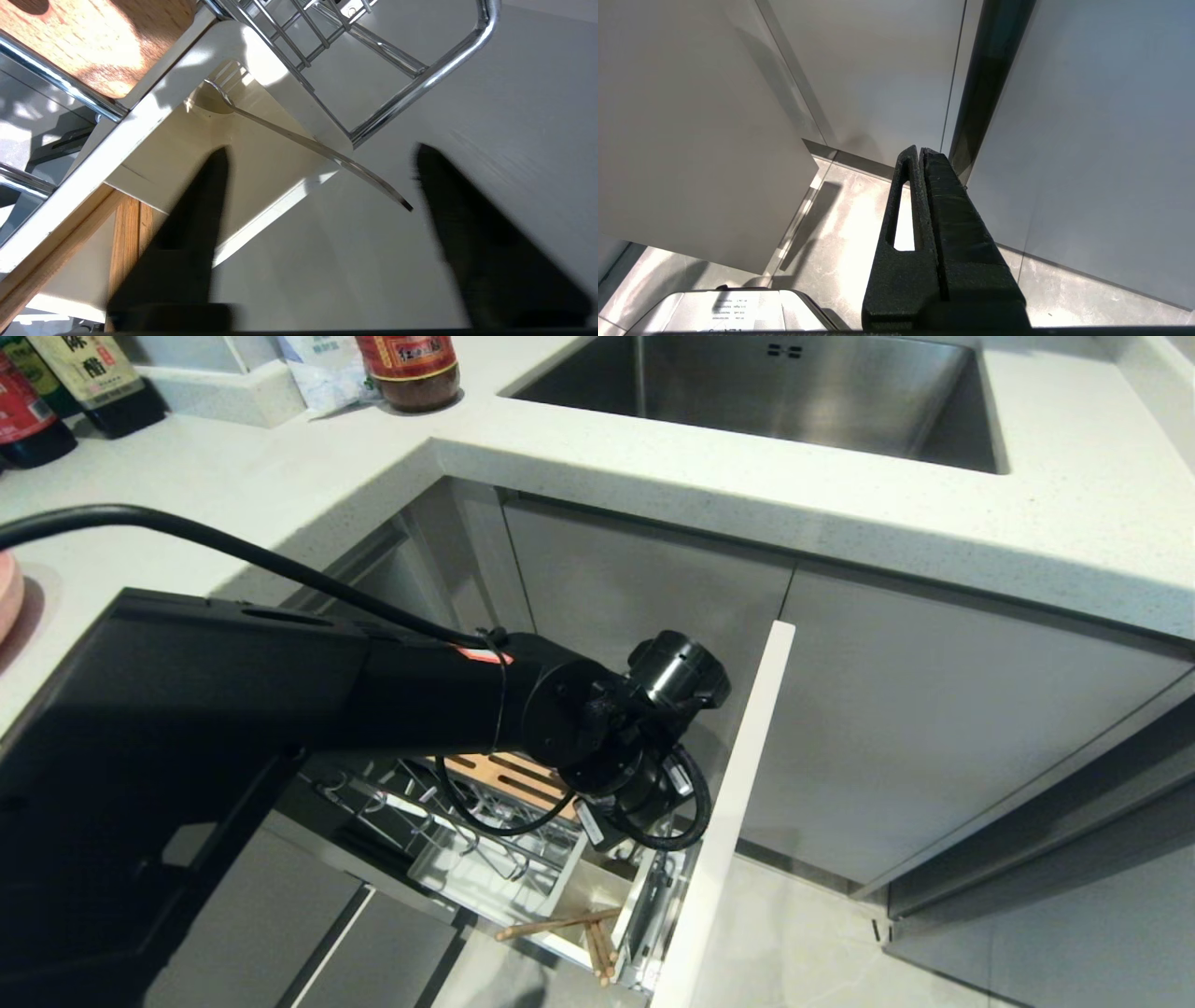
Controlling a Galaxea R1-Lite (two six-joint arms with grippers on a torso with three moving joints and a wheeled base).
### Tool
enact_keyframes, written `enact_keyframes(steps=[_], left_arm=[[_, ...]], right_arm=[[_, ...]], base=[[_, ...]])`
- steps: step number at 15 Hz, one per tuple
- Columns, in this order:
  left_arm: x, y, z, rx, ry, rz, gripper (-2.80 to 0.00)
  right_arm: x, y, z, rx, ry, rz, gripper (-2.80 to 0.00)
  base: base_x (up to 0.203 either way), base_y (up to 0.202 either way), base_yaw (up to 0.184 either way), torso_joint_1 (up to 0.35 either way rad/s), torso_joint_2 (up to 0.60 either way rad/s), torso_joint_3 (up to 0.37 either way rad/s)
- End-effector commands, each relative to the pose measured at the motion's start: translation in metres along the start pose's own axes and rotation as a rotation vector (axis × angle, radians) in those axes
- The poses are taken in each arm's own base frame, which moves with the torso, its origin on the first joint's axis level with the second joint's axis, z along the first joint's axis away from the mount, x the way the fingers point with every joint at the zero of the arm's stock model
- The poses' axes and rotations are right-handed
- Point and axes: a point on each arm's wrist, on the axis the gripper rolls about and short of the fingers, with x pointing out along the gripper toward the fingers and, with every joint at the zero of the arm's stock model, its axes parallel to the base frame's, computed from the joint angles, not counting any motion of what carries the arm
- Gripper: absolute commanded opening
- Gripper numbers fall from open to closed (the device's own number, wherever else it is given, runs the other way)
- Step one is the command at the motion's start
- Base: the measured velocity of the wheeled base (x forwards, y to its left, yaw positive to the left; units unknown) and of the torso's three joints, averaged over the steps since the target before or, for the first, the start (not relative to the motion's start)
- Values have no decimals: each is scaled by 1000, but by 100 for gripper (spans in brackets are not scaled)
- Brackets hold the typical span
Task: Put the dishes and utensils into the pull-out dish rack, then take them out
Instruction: Take the fork out of the cupboard
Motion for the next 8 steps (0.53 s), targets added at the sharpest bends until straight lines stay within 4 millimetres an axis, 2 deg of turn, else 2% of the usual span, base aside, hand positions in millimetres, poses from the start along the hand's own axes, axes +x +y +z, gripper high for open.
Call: enact_keyframes(steps=[1,8], left_arm=[[1,0,0,-5,0,6,-280],[1,0,-2,2,1,7,-280]], right_arm=[[0,0,0,0,0,0,-280],[0,0,0,1,0,0,-280]], base=[[0,0,0,0,0,0],[0,0,0,0,0,0]])
